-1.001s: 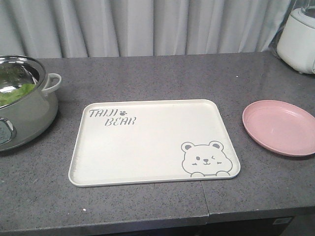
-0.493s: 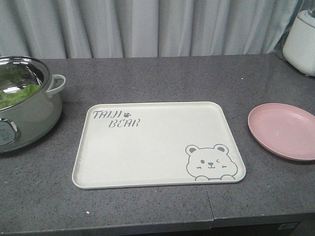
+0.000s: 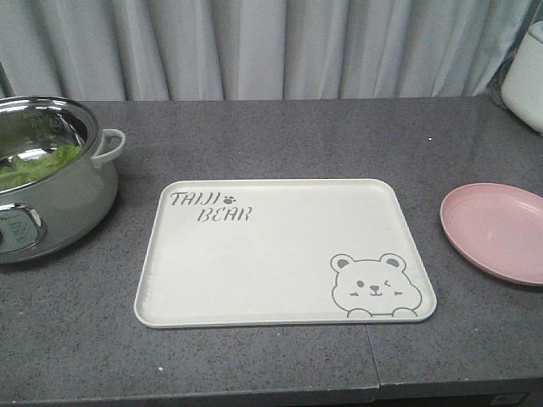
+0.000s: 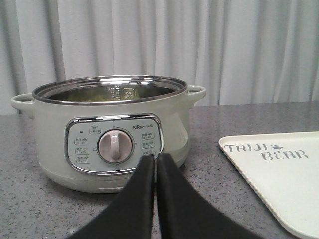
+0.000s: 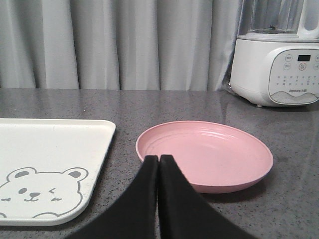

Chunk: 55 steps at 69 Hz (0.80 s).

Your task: Transfer vegetables to tray and serve

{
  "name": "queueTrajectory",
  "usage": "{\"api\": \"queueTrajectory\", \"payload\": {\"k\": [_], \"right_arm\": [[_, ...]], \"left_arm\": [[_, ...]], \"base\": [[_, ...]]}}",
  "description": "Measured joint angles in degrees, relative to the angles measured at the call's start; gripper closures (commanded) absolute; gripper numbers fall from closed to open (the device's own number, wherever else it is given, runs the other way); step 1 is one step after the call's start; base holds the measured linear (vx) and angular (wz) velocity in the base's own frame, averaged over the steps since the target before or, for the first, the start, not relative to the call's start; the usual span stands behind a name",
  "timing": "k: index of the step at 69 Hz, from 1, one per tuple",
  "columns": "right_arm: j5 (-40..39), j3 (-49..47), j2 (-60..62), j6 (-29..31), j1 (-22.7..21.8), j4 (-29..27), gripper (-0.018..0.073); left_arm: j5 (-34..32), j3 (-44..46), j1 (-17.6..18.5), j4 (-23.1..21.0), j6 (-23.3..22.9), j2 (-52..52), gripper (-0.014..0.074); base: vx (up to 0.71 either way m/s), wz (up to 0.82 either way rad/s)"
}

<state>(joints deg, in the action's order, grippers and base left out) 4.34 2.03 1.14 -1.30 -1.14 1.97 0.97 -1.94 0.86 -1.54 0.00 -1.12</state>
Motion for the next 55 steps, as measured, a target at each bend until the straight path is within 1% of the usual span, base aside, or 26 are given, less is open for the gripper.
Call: {"api": "queueTrajectory", "payload": {"k": [55], "right_arm": [[0.0,0.0,0.0,0.0,0.0,0.0,0.0564]], "left_arm": [[0.0,0.0,0.0,0.0,0.0,0.0,0.0603]], "base": [[0.00,0.00]]}}
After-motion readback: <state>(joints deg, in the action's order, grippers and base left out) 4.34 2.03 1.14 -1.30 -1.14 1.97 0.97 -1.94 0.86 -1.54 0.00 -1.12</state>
